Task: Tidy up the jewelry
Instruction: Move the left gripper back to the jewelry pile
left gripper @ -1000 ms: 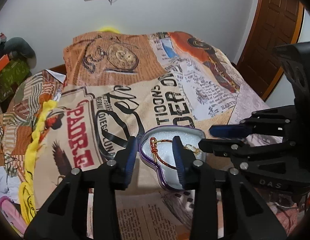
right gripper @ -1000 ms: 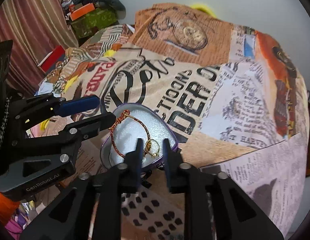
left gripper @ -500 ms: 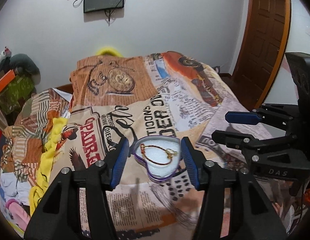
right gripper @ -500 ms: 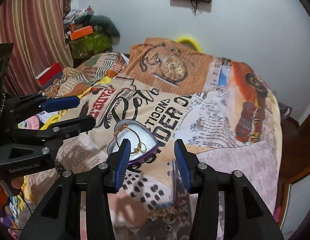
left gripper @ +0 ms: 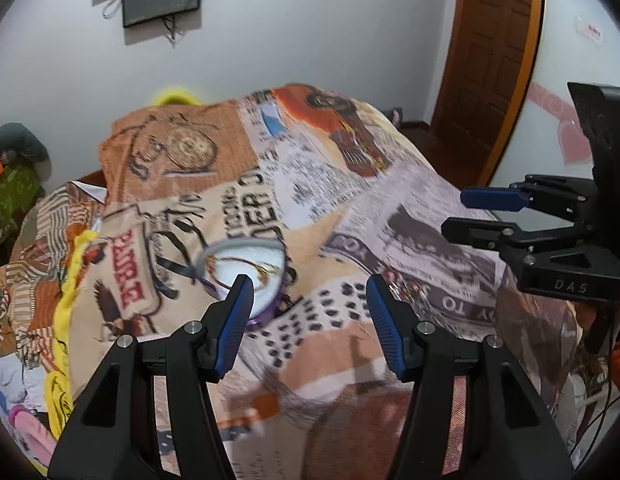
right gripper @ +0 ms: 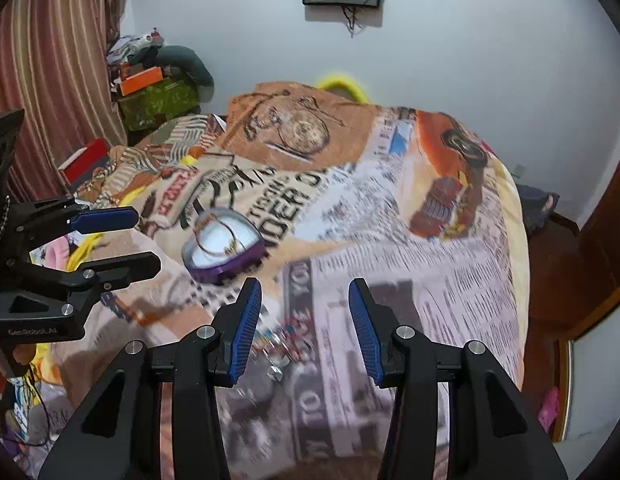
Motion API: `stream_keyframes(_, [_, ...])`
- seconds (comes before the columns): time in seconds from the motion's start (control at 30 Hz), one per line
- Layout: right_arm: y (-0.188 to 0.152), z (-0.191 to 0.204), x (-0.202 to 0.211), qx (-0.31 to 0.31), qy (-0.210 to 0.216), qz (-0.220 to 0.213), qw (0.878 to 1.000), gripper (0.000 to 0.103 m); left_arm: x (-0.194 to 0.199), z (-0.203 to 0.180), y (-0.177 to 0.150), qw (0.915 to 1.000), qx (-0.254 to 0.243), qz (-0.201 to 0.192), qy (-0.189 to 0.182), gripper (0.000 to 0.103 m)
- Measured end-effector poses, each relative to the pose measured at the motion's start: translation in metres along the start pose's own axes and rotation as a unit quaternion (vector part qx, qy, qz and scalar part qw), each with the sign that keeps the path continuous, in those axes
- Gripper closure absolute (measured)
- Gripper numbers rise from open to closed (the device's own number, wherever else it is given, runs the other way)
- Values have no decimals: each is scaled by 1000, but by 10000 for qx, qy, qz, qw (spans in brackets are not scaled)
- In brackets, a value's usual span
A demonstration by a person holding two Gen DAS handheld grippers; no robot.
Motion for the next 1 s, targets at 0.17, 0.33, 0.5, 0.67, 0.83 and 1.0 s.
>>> stream_keyframes(0.17, [-21,-19,-5,-52,-109,194,9997,61,-22,-16,-14,9994,-32,287,-189,46])
stream_keyframes(0.33, [-40,-31,-12,-138,-87,404,9991,61,-43,-29,-29,9979,-32,534,-370,45])
stream_keyframes(0.5, [-57,-30,-18,-205,124,644,9976,61,-56,-43,-37,9964,-174,638,-528,46])
stream_keyframes(0.67, [-71,-21,-25,-134,302,815,9961,61,-64,-50,-40,9955,-317,678,-574,61])
stream_keyframes(0.83, [-77,-14,-33,-59,439,917,9948,61,-68,-52,-38,9952,-438,653,-586,65])
stream_keyframes(1.0, [-77,-10,-35,44,483,873,9950,61,-70,-59,-30,9934,-655,593,-735,65])
Point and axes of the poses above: each gripper's, at about its wrist camera, not at the fingertips, and x roughly against the way its jaws point, z to its left, y to its top, the point moved 9 cm from there along -x, roughly the way its jaws point, and after that the axes turned 14 degrees about -x, right-handed, at the moved point
